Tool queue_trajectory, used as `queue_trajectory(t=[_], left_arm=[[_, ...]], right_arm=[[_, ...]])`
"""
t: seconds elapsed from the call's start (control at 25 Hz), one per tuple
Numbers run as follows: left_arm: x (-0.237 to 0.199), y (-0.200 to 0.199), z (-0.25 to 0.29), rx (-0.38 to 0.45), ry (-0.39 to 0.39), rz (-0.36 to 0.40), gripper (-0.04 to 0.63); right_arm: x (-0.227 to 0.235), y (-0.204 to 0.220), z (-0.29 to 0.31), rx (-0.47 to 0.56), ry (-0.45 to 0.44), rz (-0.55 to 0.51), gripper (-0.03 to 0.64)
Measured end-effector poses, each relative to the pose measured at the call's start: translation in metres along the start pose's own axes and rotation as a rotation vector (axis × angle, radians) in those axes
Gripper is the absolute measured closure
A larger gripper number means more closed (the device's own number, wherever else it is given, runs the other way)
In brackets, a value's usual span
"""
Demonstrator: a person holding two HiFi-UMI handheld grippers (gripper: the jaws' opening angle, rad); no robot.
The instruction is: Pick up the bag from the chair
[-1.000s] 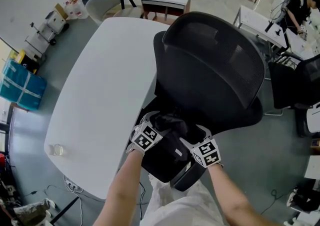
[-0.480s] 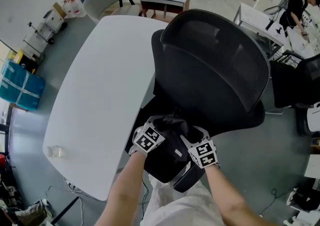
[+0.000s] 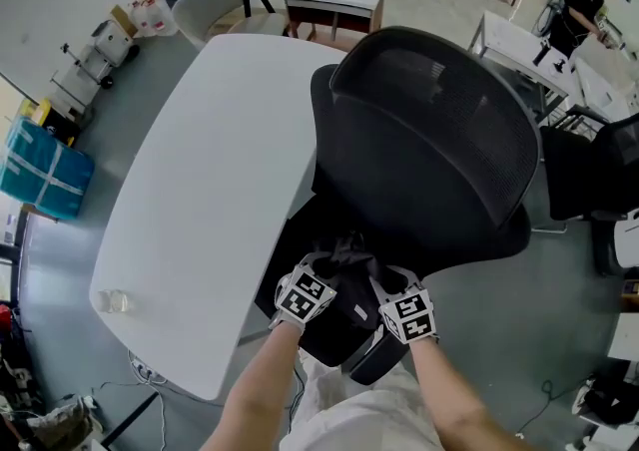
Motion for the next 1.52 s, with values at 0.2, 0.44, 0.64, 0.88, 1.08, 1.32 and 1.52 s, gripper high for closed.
queue_trajectory(t=[0.2, 0.44, 0.64, 0.88, 1.08, 1.32, 1.52], left_arm=[[0.009, -0.007, -0.010, 0.016, 0.002, -0.013, 0.518], [0.017, -0.018, -0.028, 0.026, -0.024, 0.005, 0.528], [0.023, -0.027, -0.044, 0.039, -0.055, 0.006, 0.534], [0.028, -0.043, -0.075, 0.094, -0.103, -0.037, 0.535], [0.033, -0.064, -0.102, 0.124, -0.147, -0.045, 0.535], [0.040, -0.100, -0.133, 0.198, -0.202, -0.023, 0.535], [0.049, -0.131, -0.156, 0.267, -0.226, -0.023, 0.535]], right_arm=[[-0.007, -0.001, -0.008, 0.005, 0.016, 0.012, 0.532], [-0.016, -0.012, -0.018, 0.020, 0.020, 0.050, 0.551], [-0.023, -0.024, -0.025, 0.034, 0.006, 0.054, 0.558], [-0.039, -0.049, -0.035, 0.070, -0.019, 0.024, 0.561], [-0.050, -0.075, -0.049, 0.111, -0.052, -0.017, 0.565], [-0.059, -0.115, -0.069, 0.187, -0.071, -0.067, 0.566], [-0.064, -0.147, -0.091, 0.247, -0.079, -0.113, 0.566]])
Point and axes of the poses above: the fingertips, and each gripper's own axes: z forward along the fingers, x to its right, y out of its underside, the point moved 4 cm from there along -z, backward along the fingers, and after that the axes turned 9 degrees about x, right-handed, at the moved point
